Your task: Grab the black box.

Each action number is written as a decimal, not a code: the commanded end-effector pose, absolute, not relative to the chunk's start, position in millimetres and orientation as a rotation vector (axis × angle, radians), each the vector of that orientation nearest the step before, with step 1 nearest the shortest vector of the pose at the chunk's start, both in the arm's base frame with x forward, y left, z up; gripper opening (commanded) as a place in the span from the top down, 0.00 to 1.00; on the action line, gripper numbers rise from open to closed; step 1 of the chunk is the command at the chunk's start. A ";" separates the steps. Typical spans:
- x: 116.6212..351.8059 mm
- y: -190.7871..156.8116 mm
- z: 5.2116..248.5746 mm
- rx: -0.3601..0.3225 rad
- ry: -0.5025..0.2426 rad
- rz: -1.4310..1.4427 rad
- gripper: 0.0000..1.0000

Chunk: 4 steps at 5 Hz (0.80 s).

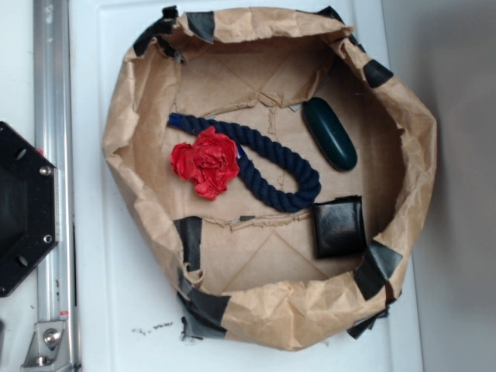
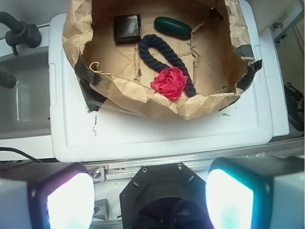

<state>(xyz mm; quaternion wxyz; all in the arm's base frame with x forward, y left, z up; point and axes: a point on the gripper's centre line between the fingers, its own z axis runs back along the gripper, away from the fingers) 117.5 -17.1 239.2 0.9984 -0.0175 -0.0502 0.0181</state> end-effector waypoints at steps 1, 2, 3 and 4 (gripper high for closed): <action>117.5 -17.1 239.2 -0.035 -0.100 0.036 0.00; 167.5 -10.7 204.6 0.066 -0.118 0.119 0.00; 218.1 -12.2 176.8 0.072 -0.141 0.130 0.00; 244.2 -17.7 151.9 0.076 -0.181 0.122 0.00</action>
